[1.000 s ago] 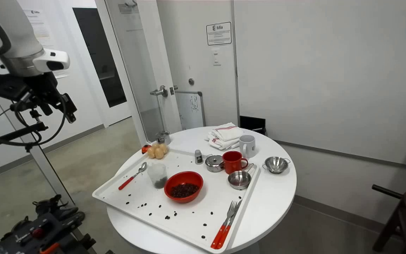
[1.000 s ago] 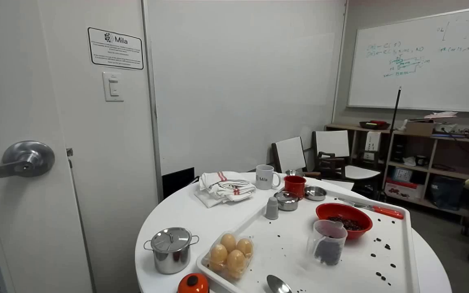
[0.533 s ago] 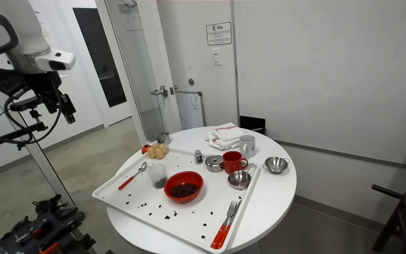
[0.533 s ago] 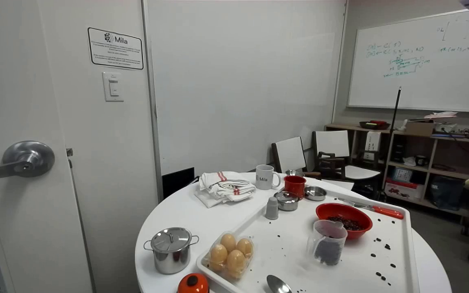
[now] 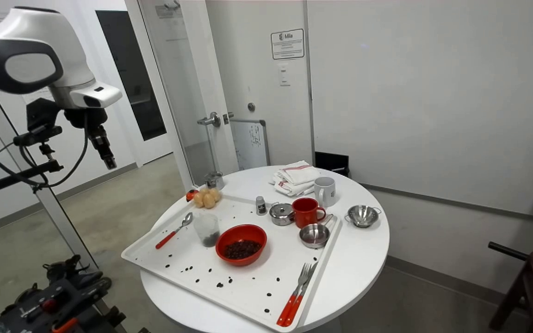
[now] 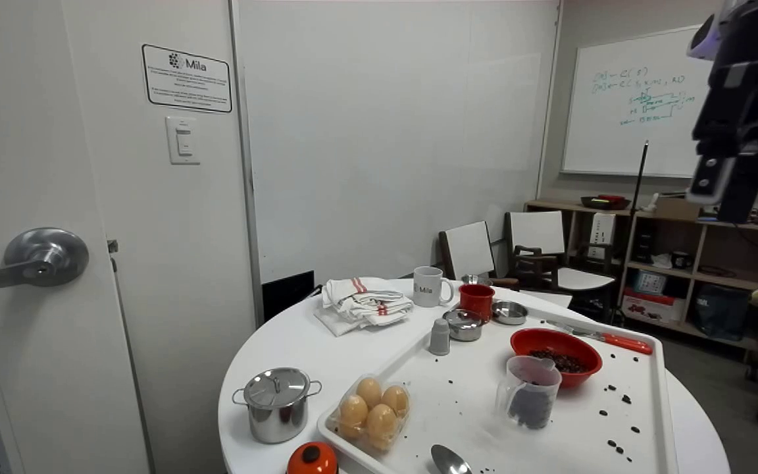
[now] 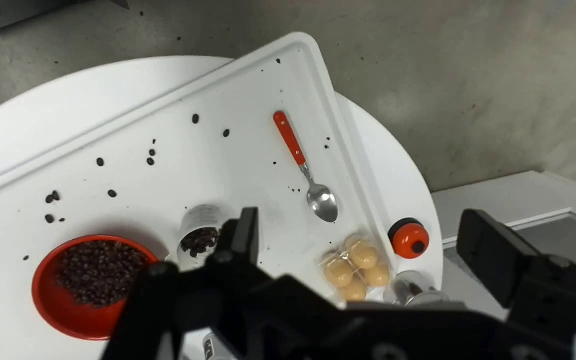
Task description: Pour the contents in the clear jug into the red bowl
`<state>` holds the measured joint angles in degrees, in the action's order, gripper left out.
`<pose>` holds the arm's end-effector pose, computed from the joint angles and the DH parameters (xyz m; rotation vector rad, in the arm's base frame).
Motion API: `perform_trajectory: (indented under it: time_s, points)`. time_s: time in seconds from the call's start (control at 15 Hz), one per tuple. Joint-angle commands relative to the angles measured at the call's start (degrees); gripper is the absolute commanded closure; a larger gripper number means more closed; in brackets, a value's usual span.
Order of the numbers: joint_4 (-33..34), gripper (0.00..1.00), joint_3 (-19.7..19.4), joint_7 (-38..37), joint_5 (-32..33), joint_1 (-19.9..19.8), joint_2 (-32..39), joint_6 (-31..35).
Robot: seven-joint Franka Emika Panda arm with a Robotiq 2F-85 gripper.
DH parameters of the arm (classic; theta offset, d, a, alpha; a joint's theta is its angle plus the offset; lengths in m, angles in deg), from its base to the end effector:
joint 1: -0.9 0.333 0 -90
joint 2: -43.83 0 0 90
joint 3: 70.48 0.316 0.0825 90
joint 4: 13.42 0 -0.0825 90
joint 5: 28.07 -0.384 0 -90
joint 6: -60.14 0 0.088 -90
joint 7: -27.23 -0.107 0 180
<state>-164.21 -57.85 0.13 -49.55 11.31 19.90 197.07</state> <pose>0.3771 0.1619 0.3973 -2.8537 0.4818 -0.1171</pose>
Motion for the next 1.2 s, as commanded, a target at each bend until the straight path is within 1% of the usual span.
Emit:
perform_trajectory:
  time_s: [0.0,0.07,0.2,0.33,0.4,0.47,0.6,0.67,0.73,0.8,1.0,1.13]
  points:
    - [4.5,0.0,6.3,-14.5,3.5,-3.6,11.2,10.1]
    - [5.0,0.0,7.4,-18.9,5.6,-4.5,13.3,12.6]
    - [6.3,0.0,10.6,-27.7,10.6,-8.5,16.8,16.8]
    - [7.2,0.0,12.5,-36.5,16.4,-12.2,18.6,17.8]
    - [4.9,0.0,7.3,-29.8,12.9,-5.7,16.0,16.7]
    - [5.5,0.0,7.5,-32.7,14.7,-6.8,17.2,17.1]
    - [6.3,0.0,7.5,-34.2,15.5,-7.6,18.2,17.1]
    - [4.2,0.0,13.0,-45.3,24.6,-15.5,15.4,16.1]
    - [4.2,0.0,12.9,-47.8,26.7,-15.9,15.5,15.8]
    - [4.2,0.0,13.8,-52.4,30.6,-17.9,16.2,16.9]
    - [4.8,0.0,17.0,-65.0,40.3,-23.7,16.2,14.8]
    - [5.5,0.0,19.3,-73.1,44.9,-26.6,16.1,12.3]
